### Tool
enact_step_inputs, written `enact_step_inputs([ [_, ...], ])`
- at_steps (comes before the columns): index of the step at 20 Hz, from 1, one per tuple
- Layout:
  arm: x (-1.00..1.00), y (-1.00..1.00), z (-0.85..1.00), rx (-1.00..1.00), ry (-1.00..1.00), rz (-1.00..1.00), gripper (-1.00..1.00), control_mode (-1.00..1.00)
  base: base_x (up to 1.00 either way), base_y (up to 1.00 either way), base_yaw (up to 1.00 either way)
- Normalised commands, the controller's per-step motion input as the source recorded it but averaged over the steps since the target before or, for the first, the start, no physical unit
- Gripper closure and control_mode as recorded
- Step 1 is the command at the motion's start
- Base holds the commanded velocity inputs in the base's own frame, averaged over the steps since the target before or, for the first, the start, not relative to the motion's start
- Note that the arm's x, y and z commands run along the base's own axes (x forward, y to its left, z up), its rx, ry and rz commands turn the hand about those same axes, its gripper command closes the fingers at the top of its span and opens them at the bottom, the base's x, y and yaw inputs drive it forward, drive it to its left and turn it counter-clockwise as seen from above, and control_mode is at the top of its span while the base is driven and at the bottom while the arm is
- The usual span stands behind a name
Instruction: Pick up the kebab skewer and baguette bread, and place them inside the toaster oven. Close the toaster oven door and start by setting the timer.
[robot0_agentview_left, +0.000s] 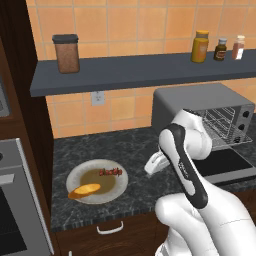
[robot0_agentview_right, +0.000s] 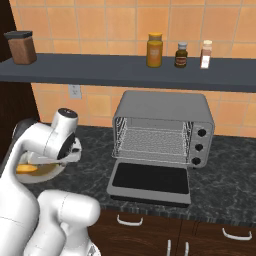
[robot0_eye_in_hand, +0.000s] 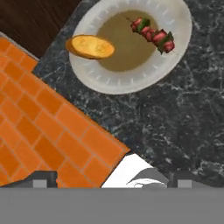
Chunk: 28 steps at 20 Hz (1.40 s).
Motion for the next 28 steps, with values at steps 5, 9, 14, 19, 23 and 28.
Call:
enact_step_inputs([
  [5, 0.06, 0.65, -0.33, 0.0, 0.0, 0.77, -1.0, -1.0, 0.0, 0.0, 0.0],
  [9, 0.6, 0.85, -0.11, -0.01, -0.02, 0.33, -1.0, -1.0, 0.0, 0.0, 0.0],
  [14, 0.25, 0.61, -0.21, 0.0, 0.0, 0.35, -1.0, -1.0, 0.0, 0.0, 0.0],
  [19, 0.28, 0.48, -0.1, -0.03, -0.09, 0.35, -1.0, -1.0, 0.0, 0.0, 0.0],
  [23, 0.07, 0.44, -0.09, -0.03, -0.24, 0.21, -1.0, -1.0, 0.0, 0.0, 0.0],
  [28, 0.07, 0.29, -0.37, -0.07, -0.25, 0.04, -1.0, -1.0, 0.0, 0.0, 0.0],
])
